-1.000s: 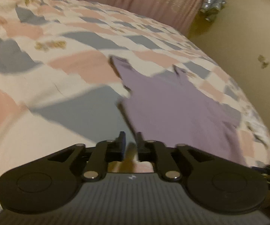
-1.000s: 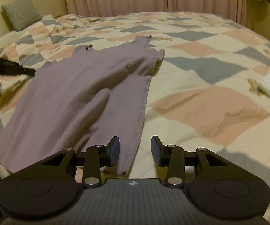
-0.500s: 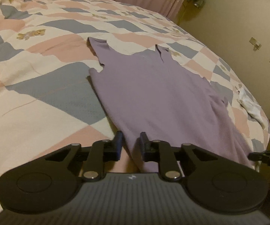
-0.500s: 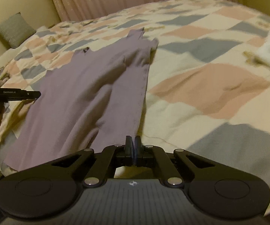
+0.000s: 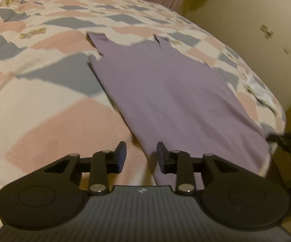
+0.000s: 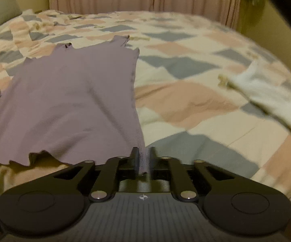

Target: Fold clothes

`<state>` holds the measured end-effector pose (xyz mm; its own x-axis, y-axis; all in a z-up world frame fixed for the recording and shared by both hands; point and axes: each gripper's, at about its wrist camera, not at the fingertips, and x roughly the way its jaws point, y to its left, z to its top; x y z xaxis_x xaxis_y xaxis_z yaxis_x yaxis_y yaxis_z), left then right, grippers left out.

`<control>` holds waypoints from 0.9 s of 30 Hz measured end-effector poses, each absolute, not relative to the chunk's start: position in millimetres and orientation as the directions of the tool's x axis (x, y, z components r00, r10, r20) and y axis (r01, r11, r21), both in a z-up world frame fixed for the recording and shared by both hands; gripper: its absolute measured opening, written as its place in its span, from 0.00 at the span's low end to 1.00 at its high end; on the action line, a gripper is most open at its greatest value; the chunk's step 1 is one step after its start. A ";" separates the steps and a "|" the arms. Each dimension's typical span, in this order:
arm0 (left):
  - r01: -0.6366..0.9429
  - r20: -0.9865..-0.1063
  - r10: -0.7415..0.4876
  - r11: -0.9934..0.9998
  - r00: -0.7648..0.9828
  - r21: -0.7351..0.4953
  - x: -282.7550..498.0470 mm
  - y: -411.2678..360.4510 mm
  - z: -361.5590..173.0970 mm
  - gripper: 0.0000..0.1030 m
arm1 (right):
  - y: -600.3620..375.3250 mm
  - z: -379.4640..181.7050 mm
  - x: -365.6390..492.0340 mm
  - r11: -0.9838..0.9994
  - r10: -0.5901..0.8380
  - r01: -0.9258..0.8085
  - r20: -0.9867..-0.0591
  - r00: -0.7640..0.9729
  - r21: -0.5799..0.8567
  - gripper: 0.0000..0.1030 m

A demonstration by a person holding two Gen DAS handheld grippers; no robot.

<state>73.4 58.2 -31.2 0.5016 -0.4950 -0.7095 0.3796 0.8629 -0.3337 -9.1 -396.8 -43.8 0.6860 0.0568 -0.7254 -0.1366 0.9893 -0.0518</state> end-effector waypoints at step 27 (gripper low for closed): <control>0.375 -0.753 -0.371 0.910 0.544 -0.177 -12.8 42.9 -19.5 0.10 | -400.1 -25.6 -29.4 0.994 0.012 -0.088 -0.701 0.713 -0.072 0.58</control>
